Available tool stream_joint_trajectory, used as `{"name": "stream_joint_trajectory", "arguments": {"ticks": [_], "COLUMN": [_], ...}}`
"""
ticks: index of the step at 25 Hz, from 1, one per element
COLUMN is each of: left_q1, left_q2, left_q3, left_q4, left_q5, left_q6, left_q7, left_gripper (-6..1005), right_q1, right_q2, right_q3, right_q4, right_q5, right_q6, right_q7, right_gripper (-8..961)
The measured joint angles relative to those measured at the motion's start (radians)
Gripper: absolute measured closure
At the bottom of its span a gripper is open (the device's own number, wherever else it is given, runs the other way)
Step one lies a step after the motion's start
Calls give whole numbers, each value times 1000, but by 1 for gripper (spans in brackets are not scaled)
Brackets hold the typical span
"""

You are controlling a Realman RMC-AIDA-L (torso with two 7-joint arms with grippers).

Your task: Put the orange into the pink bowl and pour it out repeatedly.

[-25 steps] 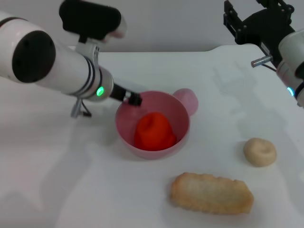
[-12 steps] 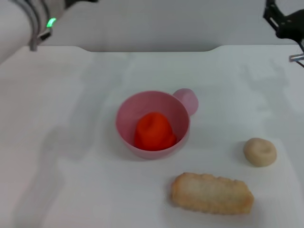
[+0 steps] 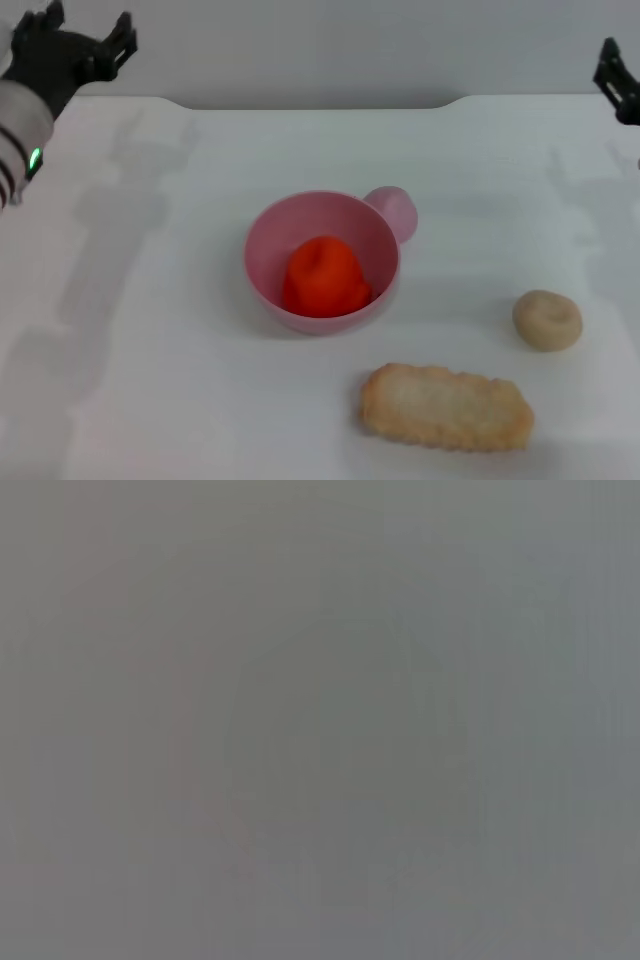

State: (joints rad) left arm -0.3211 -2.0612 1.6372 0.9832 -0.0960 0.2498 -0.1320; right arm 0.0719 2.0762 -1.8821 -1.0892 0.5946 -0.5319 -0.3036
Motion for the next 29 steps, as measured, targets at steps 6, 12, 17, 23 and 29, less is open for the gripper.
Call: {"name": "stream_joint_trajectory", "arguments": {"ticks": [6, 12, 17, 23, 29], "left_q1": [2, 1, -18, -40, -63], "left_q2": [-3, 0, -2, -3, 1], "left_q3": [8, 2, 1, 2, -15], "left_q4": [-137, -163, -236, -290, -329], "left_q5": [0, -1, -2, -4, -4], "left_q6": [257, 314, 418, 413, 408], "left_q7": [-9, -9, -20, -67, -70], "left_gripper": [202, 203, 203, 203, 203], "right_q1": [0, 41, 88, 145, 205], "right_q2": [2, 2, -1, -2, -3], "right_q3": [-38, -39, -27, -3, 12], "right_q4": [66, 160, 234, 301, 358], "right_q5": [-1, 12, 64, 68, 89], "right_q6": [-163, -259, -274, -267, -258], "right_q7": [51, 56, 64, 96, 118], "right_gripper": [124, 124, 124, 124, 124]}}
